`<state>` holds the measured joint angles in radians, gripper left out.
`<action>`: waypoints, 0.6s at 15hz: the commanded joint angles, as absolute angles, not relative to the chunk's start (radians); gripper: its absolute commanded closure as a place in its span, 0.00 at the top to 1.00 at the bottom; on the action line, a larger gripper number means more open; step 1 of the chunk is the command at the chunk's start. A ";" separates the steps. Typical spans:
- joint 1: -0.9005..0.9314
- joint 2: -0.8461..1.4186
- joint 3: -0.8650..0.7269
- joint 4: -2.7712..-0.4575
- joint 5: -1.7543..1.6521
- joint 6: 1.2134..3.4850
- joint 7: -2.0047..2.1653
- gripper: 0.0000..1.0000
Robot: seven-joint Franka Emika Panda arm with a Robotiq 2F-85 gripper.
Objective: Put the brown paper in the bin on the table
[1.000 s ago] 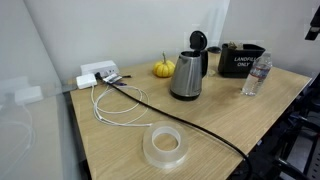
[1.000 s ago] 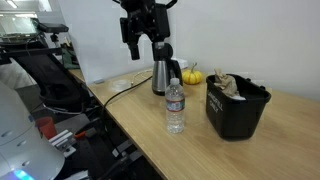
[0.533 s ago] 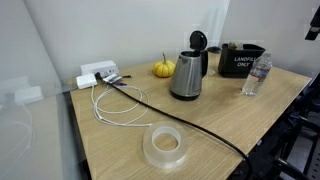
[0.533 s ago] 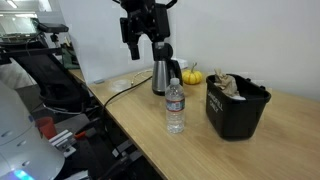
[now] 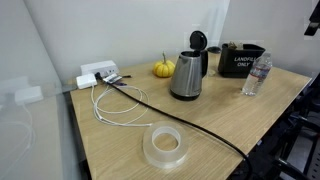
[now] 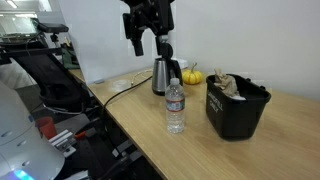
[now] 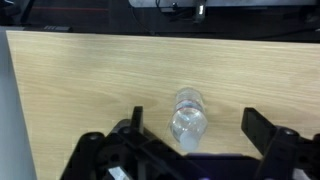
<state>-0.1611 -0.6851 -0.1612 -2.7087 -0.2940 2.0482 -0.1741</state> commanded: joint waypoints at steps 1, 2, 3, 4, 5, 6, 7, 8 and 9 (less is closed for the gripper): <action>-0.199 -0.639 -0.153 -2.638 -0.364 2.067 -0.157 1.00; -0.201 -0.627 -0.165 -2.611 -0.380 2.084 -0.169 1.00; -0.204 -0.613 -0.175 -2.588 -0.393 2.105 -0.176 1.00; -0.203 -0.588 -0.195 -2.564 -0.396 2.144 -0.192 1.00; -0.200 -0.567 -0.213 -2.544 -0.396 2.184 -0.208 1.00; -0.190 -0.543 -0.243 -2.531 -0.381 2.247 -0.240 1.00; -0.182 -0.517 -0.269 -2.516 -0.359 2.300 -0.271 1.00; -0.178 -0.483 -0.291 -2.500 -0.340 2.353 -0.299 1.00; -0.173 -0.448 -0.311 -2.484 -0.319 2.402 -0.330 1.00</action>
